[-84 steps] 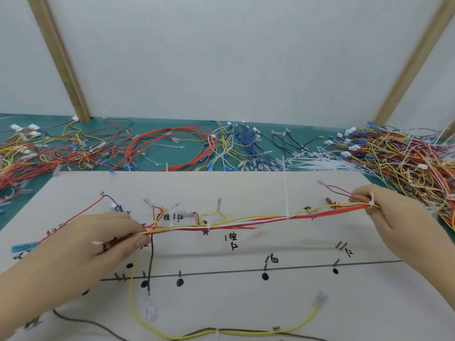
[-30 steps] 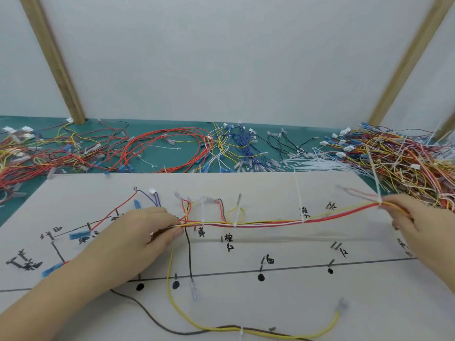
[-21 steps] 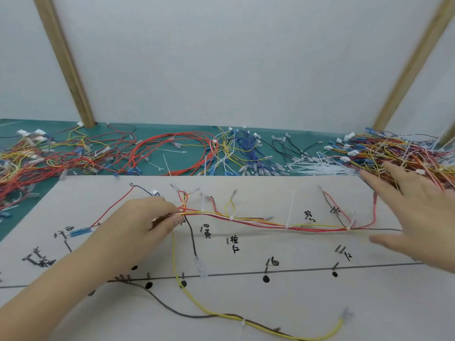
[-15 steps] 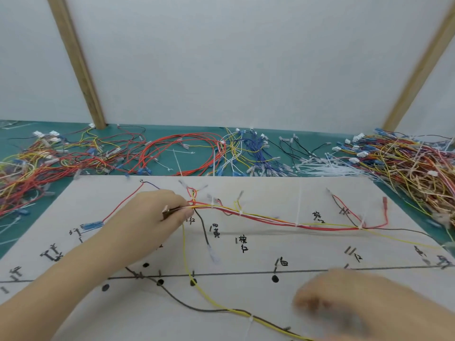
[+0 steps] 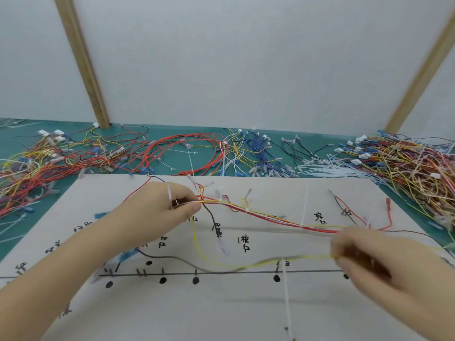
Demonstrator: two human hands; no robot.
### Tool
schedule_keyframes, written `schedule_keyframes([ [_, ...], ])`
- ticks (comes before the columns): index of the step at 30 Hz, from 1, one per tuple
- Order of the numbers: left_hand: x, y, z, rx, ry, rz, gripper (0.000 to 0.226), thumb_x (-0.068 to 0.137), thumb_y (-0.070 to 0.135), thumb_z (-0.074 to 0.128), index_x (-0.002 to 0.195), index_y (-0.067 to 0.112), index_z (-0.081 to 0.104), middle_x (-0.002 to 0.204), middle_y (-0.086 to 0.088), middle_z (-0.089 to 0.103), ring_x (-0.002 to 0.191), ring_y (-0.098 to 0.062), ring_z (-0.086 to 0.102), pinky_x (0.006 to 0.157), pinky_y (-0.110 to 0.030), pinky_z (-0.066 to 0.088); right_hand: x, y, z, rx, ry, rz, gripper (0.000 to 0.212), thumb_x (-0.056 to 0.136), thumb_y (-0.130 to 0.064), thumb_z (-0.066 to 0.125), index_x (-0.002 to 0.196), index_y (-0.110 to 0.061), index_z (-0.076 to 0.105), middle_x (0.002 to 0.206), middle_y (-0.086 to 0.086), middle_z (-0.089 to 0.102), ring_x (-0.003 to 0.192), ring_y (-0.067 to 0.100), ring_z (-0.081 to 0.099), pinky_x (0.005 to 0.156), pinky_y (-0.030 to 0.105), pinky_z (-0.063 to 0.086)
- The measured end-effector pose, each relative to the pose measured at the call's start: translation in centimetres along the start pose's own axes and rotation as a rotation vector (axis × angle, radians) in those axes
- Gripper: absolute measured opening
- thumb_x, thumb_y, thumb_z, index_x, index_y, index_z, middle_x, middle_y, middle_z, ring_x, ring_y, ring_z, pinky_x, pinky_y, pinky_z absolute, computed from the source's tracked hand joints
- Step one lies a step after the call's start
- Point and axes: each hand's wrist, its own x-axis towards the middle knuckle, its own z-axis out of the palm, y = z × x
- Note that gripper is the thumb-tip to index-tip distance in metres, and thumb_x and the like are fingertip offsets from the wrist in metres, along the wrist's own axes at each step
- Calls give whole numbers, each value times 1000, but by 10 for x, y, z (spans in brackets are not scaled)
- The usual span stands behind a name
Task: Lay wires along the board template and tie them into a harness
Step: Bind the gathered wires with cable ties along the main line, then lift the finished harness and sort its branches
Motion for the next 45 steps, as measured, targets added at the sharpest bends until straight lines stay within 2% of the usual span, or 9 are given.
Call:
schedule_keyframes([
  [7, 20, 5, -13, -26, -66, 0, 14, 85, 29, 59, 77, 40, 58, 72, 17, 63, 67, 2, 54, 62, -10, 39, 37, 18, -9, 50, 40, 166, 55, 84, 5, 44, 96, -49, 44, 112, -35, 38, 105, -22, 34, 86, -6, 18],
  [11, 38, 17, -23, -102, -103, -1, 18, 84, 20, 58, 84, 37, 59, 74, 18, 60, 53, 0, 52, 52, -16, 45, 58, -2, 6, 132, -40, 112, 39, 86, -38, 48, 111, -60, 29, 123, -45, 26, 111, -33, 19, 89, -8, 13],
  [16, 57, 39, -38, -383, -92, 14, 28, 84, 1, 55, 89, 27, 61, 81, 8, 60, 51, -4, 56, 48, -16, 47, 85, -20, 38, 75, -98, 54, 108, 61, -70, 63, 126, -65, -23, 148, -25, -20, 138, -4, -10, 115, 31, 10],
  [19, 64, 47, -47, -502, -105, 20, 25, 86, -2, 51, 96, 18, 63, 84, -1, 62, 57, -11, 59, 56, -24, 52, 102, -25, 56, -109, -16, 47, 119, 64, -66, 65, 129, -53, -33, 150, -13, -24, 141, 12, 1, 113, 40, 20],
  [23, 66, 49, -56, -423, -102, 62, 20, 87, 10, 55, 96, 26, 63, 92, 1, 64, 65, -12, 63, 66, -22, 52, 123, -23, 59, -36, 256, 16, 65, 87, -31, 58, 140, -40, 22, 137, -12, 33, 100, 14, 53, 78, 35, 49],
  [27, 67, 36, -72, -333, -2, 22, 15, 88, 15, 55, 91, 28, 62, 92, 8, 64, 79, -8, 65, 72, -18, 48, 141, -16, 44, 169, 393, -25, 41, 87, -1, 49, 117, -28, 59, 89, -10, 51, 77, 6, 49, 71, 29, 47],
  [32, 70, 5, -100, -571, 388, -97, 20, 94, 17, 46, 85, 26, 61, 80, 8, 63, 75, -9, 59, 66, -26, 43, 169, -21, 12, 530, 495, 0, 53, 72, -1, 40, 97, -42, 63, 82, -29, 60, 74, -8, 57, 65, 5, 40],
  [37, 80, -8, -99, -1018, 895, -173, 27, 88, 7, 38, 83, 26, 56, 74, 7, 56, 60, -8, 54, 51, -19, 36, 190, -22, -13, 812, 688, 64, 44, 92, 0, 45, 88, -39, 66, 67, -17, 58, 39, 4, 43, 39, 13, 35],
  [45, 89, 15, -38, -1116, 357, -332, 24, 96, 13, 36, 84, 17, 57, 70, 3, 60, 51, -9, 55, 52, -22, 38, 191, -9, -43, 495, 678, -108, 46, 86, 10, 45, 98, -31, 63, 70, -27, 60, 56, -11, 53, 57, 1, 34],
])
